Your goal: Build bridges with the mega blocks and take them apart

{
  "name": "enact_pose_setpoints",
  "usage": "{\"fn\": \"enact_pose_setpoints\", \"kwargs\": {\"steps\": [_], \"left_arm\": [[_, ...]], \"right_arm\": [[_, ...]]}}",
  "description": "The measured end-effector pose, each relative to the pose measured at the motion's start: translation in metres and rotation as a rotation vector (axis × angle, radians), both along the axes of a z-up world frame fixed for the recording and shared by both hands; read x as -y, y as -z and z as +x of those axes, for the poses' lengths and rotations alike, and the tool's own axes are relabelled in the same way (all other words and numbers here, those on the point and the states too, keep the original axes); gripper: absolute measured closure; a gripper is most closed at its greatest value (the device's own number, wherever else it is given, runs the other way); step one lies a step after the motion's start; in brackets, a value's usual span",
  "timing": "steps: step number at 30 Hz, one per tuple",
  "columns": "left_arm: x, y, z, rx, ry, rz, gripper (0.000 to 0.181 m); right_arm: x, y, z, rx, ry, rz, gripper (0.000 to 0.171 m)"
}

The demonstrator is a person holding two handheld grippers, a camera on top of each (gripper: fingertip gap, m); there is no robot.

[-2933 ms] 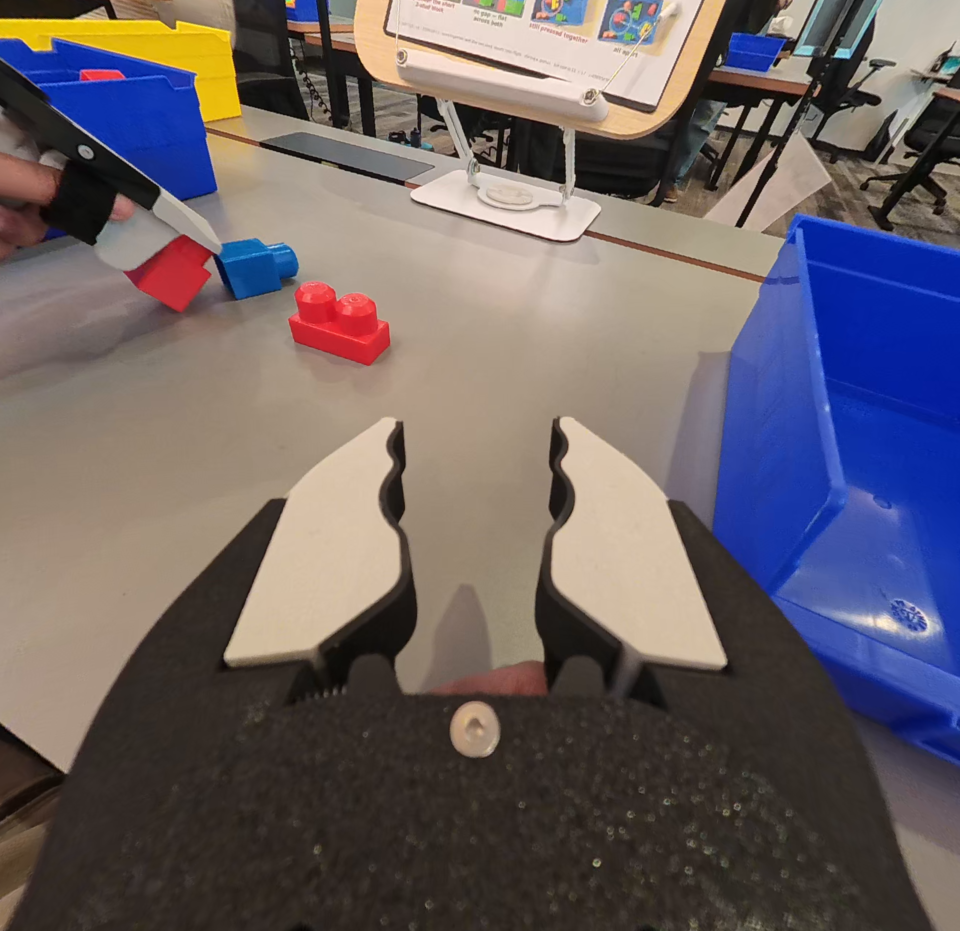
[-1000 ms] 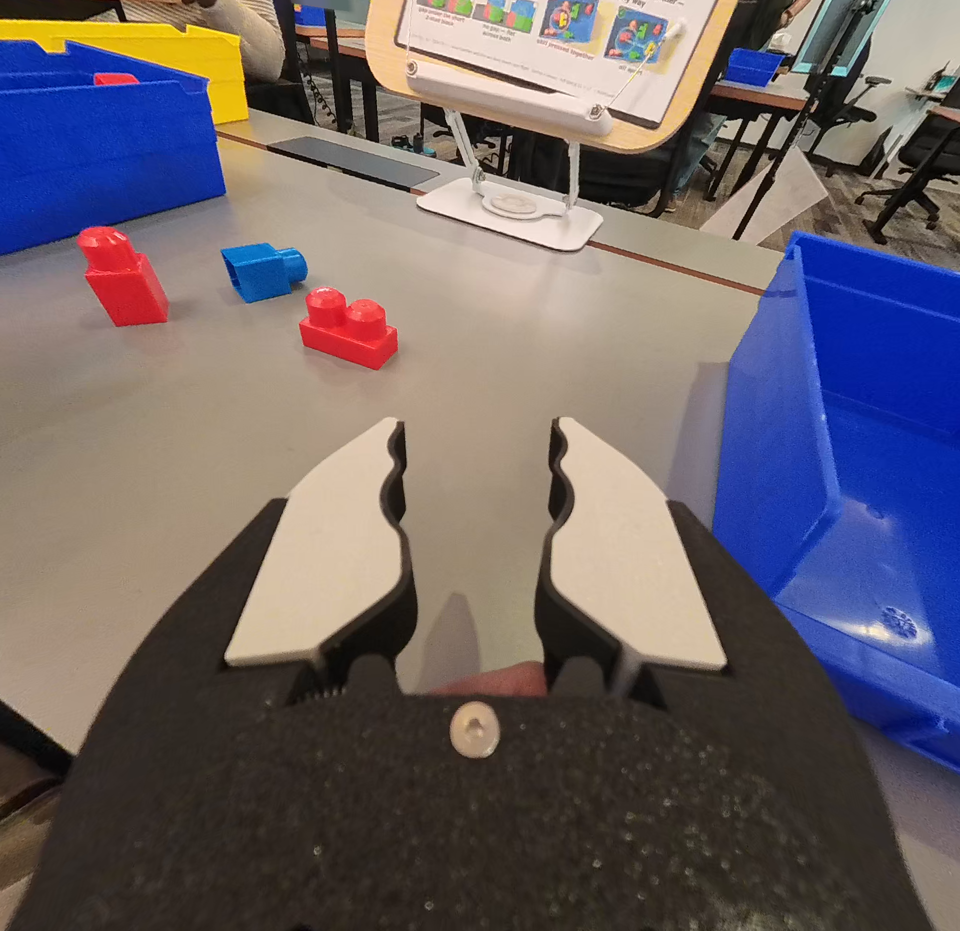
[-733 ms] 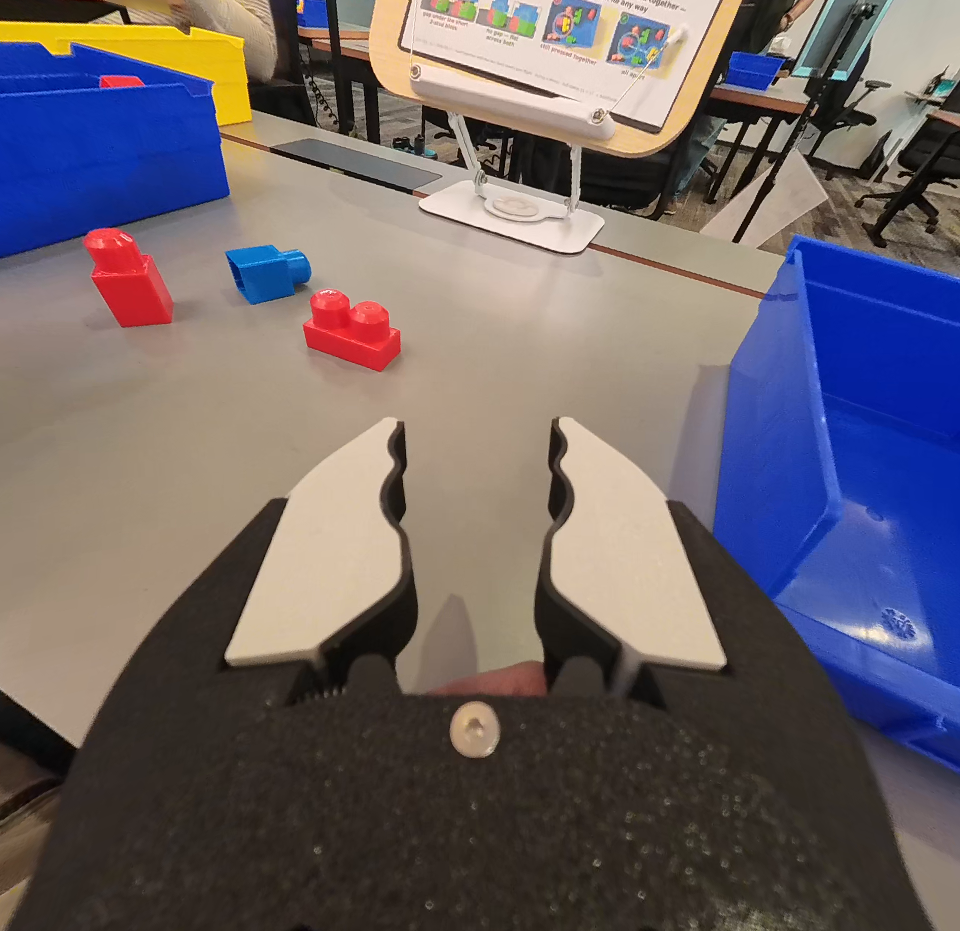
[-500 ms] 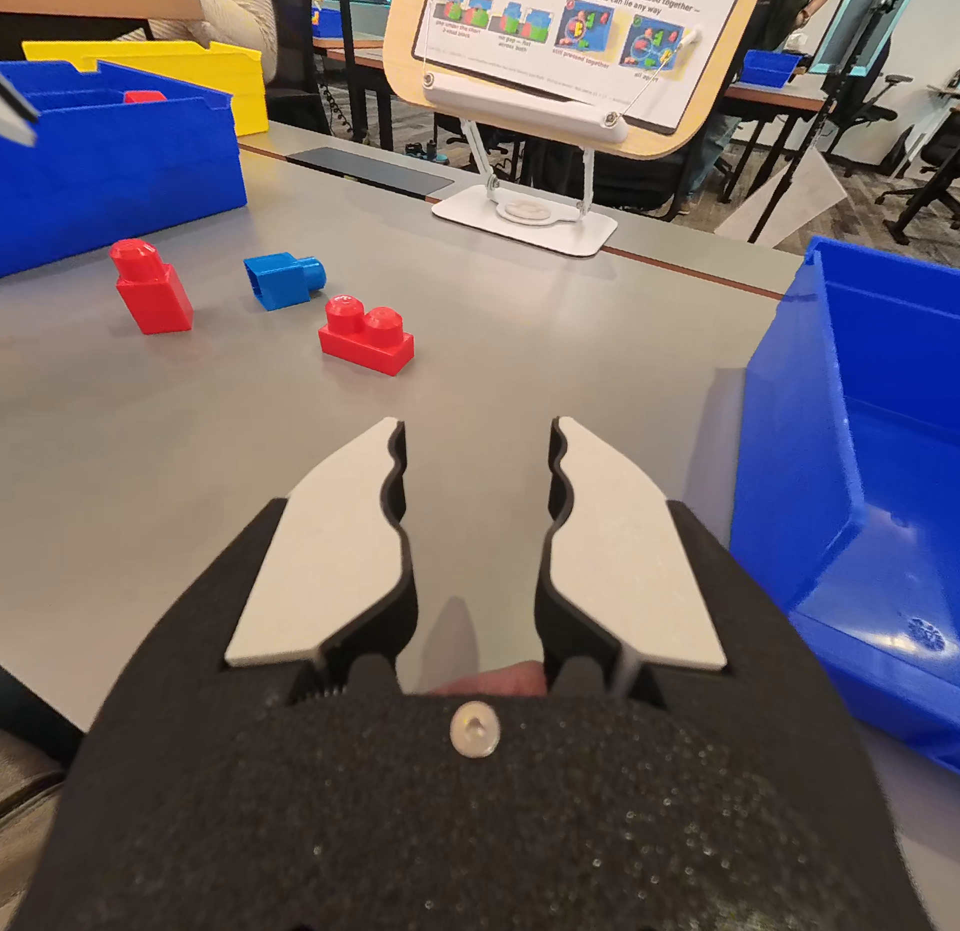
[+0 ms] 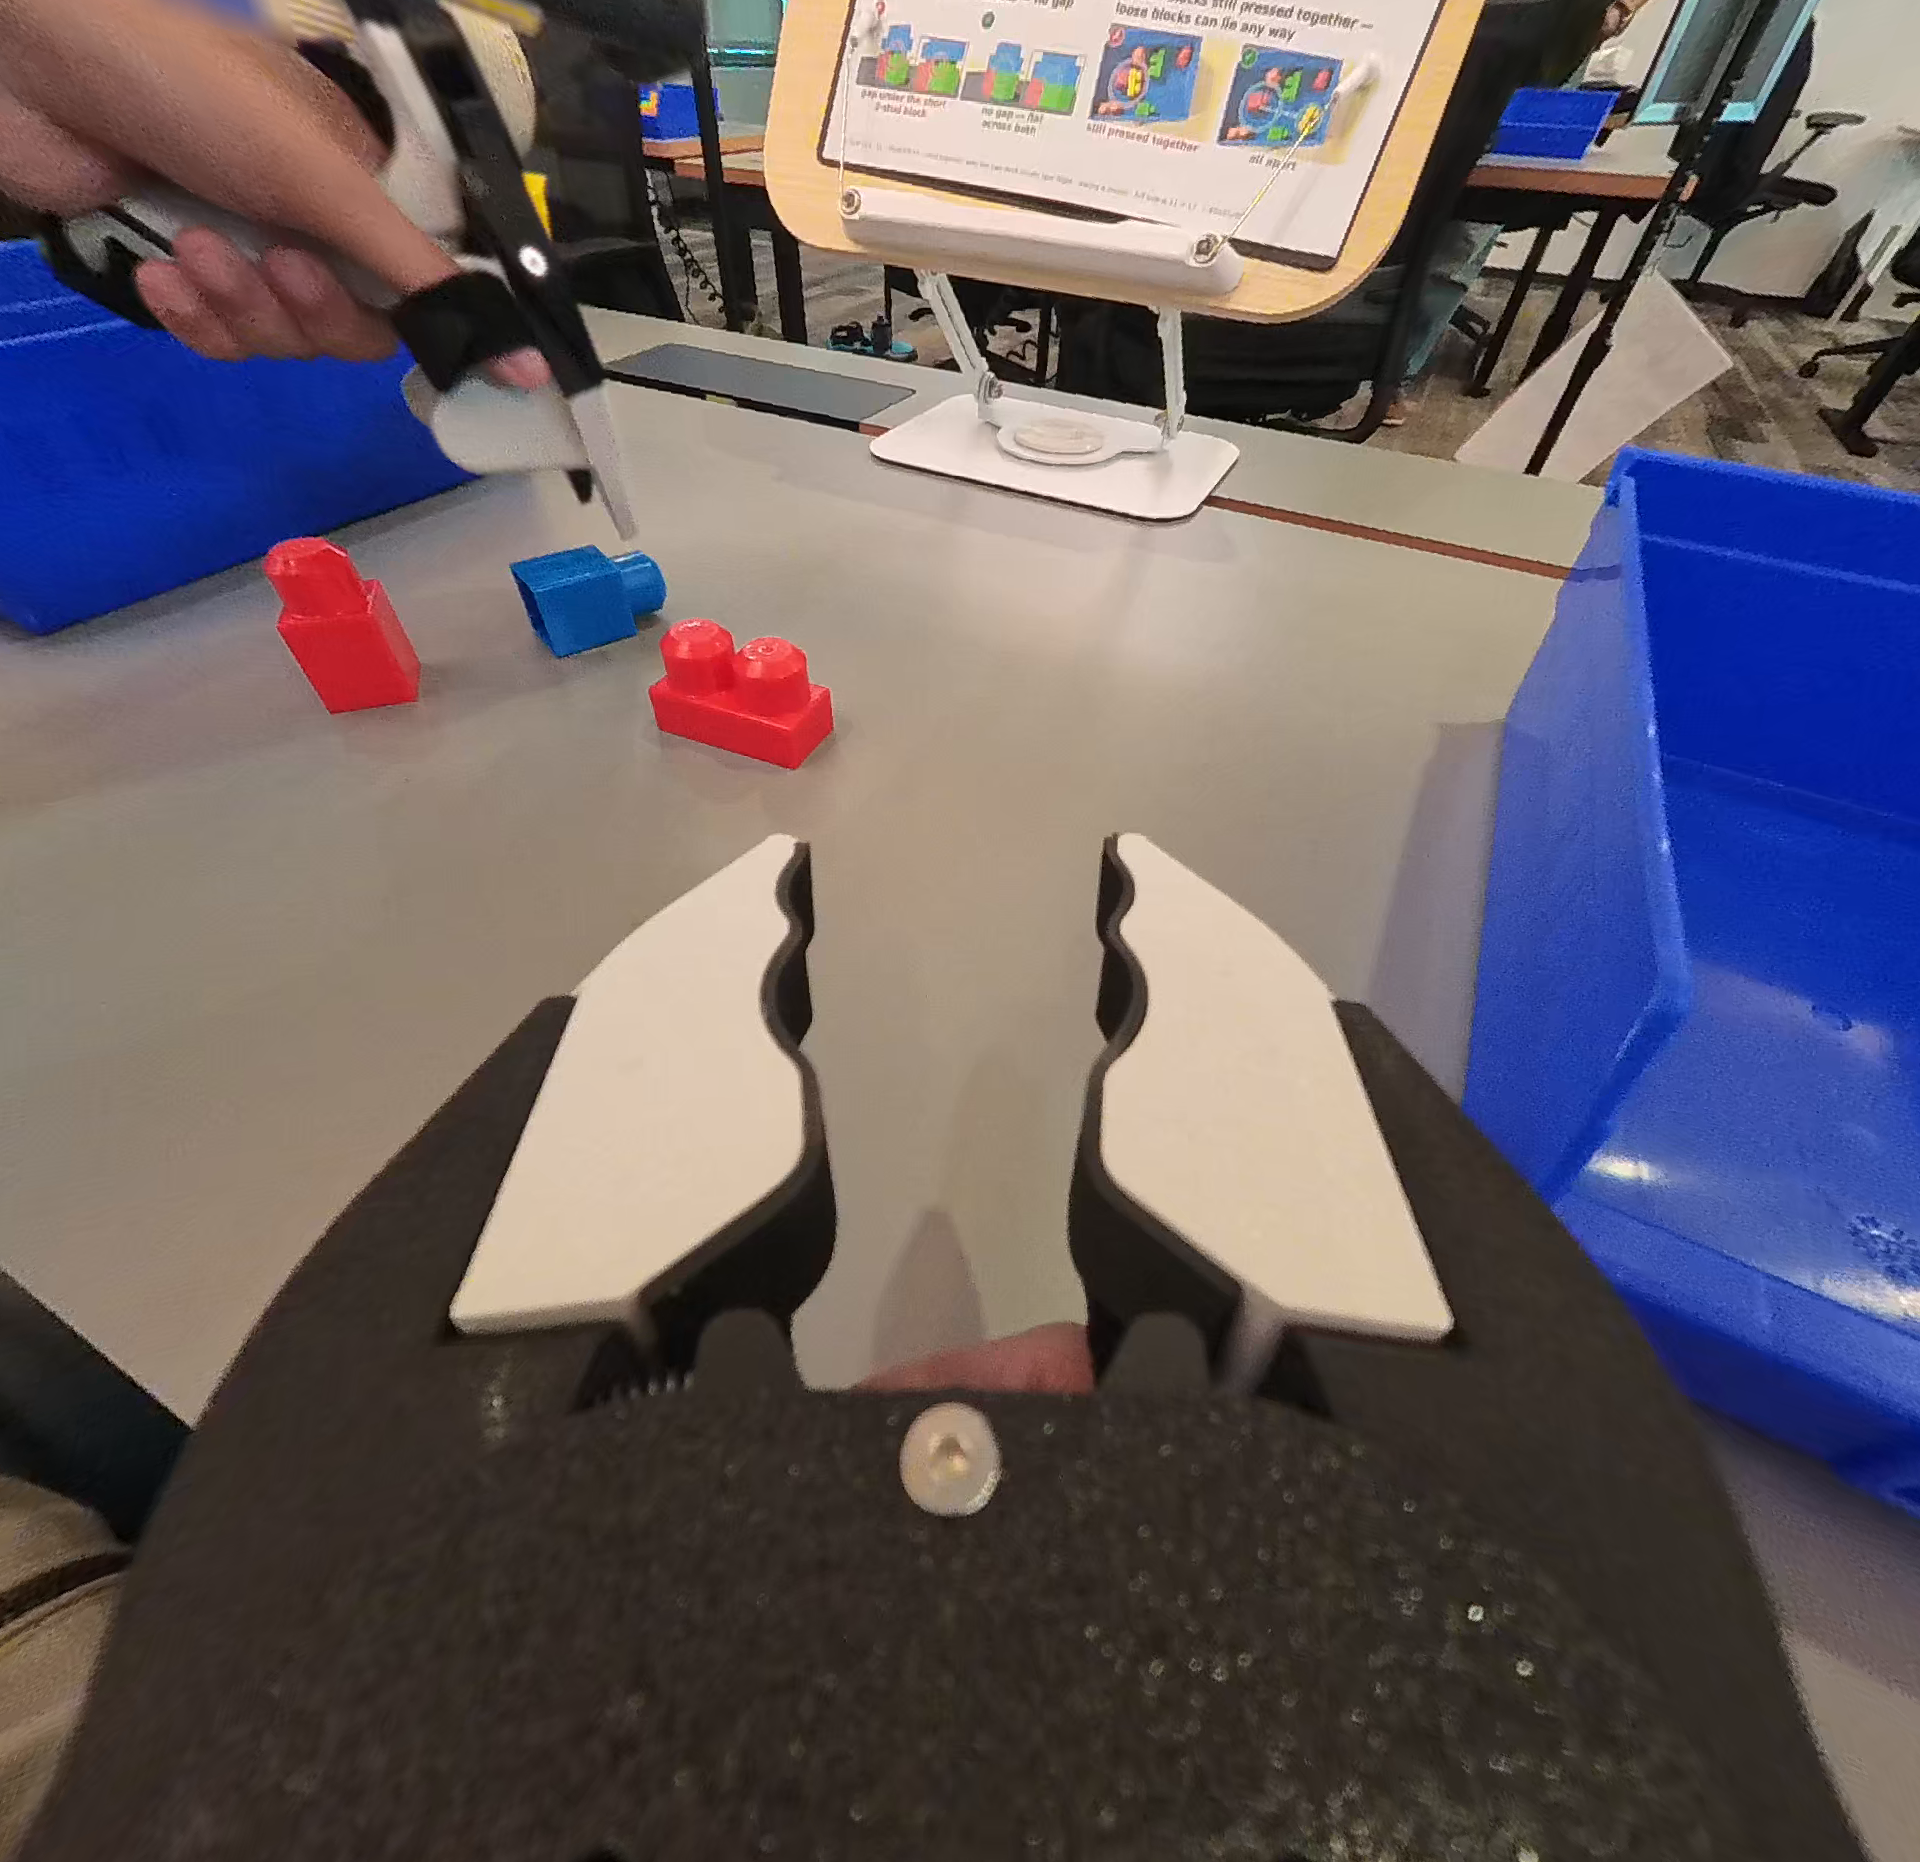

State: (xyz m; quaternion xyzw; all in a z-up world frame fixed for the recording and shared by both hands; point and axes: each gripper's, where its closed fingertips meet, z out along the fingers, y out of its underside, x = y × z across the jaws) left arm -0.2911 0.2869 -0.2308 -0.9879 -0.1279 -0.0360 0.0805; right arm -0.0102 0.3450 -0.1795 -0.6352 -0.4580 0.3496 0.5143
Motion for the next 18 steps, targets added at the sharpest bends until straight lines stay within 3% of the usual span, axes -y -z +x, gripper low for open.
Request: {"fn": "enact_pose_setpoints", "kwargs": {"steps": [7,18], "left_arm": [[-0.016,0.020,-0.004,-0.011,-0.026,-0.116,0.134],[-0.006,0.037,-0.006,-0.114,0.017,-0.194,0.154]], "right_arm": [[-0.001,-0.001,0.003,-0.017,-0.004,-0.023,0.119],[-0.001,-0.001,0.005,-0.022,-0.006,-0.027,0.119]]}}
